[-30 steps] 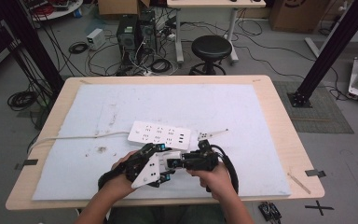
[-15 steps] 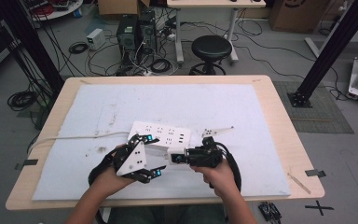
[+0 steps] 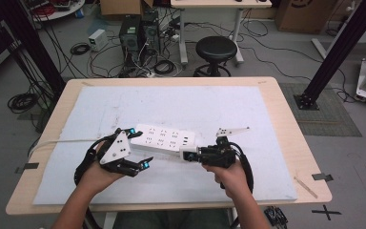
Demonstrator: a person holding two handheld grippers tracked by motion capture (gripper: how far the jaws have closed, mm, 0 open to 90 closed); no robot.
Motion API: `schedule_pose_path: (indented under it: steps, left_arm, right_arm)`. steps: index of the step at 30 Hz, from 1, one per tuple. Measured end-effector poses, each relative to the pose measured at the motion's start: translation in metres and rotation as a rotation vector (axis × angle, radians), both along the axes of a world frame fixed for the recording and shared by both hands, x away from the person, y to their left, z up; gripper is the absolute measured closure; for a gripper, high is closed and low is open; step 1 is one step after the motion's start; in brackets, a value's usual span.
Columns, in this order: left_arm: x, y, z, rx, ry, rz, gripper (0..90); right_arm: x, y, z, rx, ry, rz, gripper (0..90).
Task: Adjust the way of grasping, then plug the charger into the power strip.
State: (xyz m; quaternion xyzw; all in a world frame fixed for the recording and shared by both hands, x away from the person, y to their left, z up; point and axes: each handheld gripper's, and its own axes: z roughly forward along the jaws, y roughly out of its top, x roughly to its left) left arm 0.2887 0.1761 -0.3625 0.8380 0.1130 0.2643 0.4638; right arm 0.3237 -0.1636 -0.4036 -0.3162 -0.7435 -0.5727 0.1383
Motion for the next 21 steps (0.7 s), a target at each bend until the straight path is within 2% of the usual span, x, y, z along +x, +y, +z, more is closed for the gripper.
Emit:
schedule_pose_path:
  steps: [9,14,18,21]
  left_arm:
    - [0.004,0.013,0.004,0.006,0.002,0.027,18.1]
    - [0.007,0.021,0.004,-0.002,0.004,0.057,18.1]
    - [0.008,0.027,0.003,-0.002,0.008,0.067,18.1]
    - [0.007,0.033,0.001,-0.008,0.011,0.085,18.1]
  right_arm:
    - [0.005,0.004,0.001,0.004,0.009,0.014,63.0]
    - [0.011,0.009,-0.002,0.021,0.01,-0.005,63.0]
    - [0.017,0.01,-0.002,0.033,-0.015,-0.052,63.0]
    - [0.021,0.013,-0.002,0.022,-0.069,-0.101,63.0]
